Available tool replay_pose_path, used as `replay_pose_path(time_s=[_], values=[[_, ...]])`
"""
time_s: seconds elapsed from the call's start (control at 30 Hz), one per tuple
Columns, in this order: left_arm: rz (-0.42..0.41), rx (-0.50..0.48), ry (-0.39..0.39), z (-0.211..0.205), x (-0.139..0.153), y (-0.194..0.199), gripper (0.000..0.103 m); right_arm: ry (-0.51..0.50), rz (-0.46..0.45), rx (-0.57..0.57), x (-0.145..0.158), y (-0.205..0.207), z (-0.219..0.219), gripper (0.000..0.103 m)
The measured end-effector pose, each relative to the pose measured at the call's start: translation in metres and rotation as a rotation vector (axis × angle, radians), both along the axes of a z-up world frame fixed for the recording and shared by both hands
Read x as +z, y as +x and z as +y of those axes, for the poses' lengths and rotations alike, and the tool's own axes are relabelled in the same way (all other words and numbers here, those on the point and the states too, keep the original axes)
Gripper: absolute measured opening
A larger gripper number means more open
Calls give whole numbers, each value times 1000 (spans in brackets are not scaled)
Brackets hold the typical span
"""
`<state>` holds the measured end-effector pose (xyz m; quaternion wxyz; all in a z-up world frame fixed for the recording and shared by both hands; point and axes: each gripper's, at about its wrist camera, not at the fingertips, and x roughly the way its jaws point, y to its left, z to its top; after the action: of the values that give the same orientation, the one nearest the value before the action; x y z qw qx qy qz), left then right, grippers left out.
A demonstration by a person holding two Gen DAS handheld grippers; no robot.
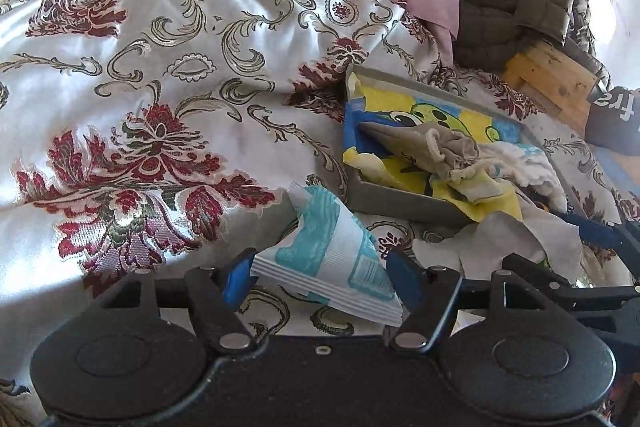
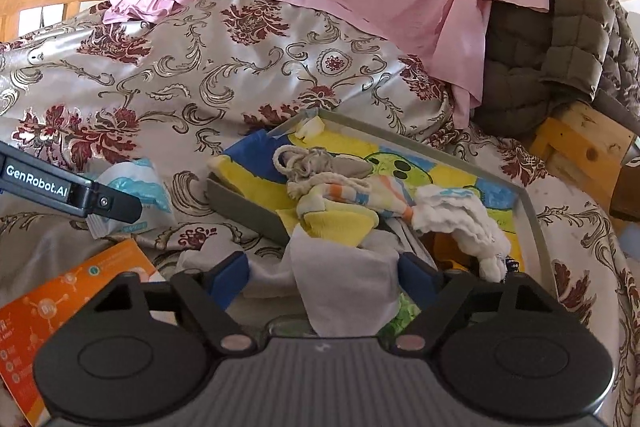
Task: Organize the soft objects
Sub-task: 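Grasp the light-blue wipes packet with the left tool while the right tool grasps the white cloth, then lift the wipes packet and white cloth and carry them toward the tray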
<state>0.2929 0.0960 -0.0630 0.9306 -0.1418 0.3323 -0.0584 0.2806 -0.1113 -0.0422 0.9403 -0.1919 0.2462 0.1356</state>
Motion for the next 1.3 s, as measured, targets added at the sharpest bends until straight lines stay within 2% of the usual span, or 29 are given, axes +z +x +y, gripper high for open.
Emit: replay_pose_path(time_s=[0.27,0.5,0.6,0.83,1.17,1.3], values=[[-17,-4,-5,-2,1,-2,70,-31,0,-27,-1,-1,-1,70],[-23,-6,-4,-8,2,-6,69,-36,1,-58,3,-6,-3,50],[-31,0,-13,-8,3,-8,68,-28,-6,-70,6,-7,-6,38],[-53,-2,-41,-13,11,-13,67,-15,-25,-66,11,-15,-11,21],[-116,-83,-47,-37,33,-35,67,16,-44,-95,25,-37,-27,20],[-107,-128,-35,-48,35,-46,62,55,-30,-125,30,-44,-39,20]])
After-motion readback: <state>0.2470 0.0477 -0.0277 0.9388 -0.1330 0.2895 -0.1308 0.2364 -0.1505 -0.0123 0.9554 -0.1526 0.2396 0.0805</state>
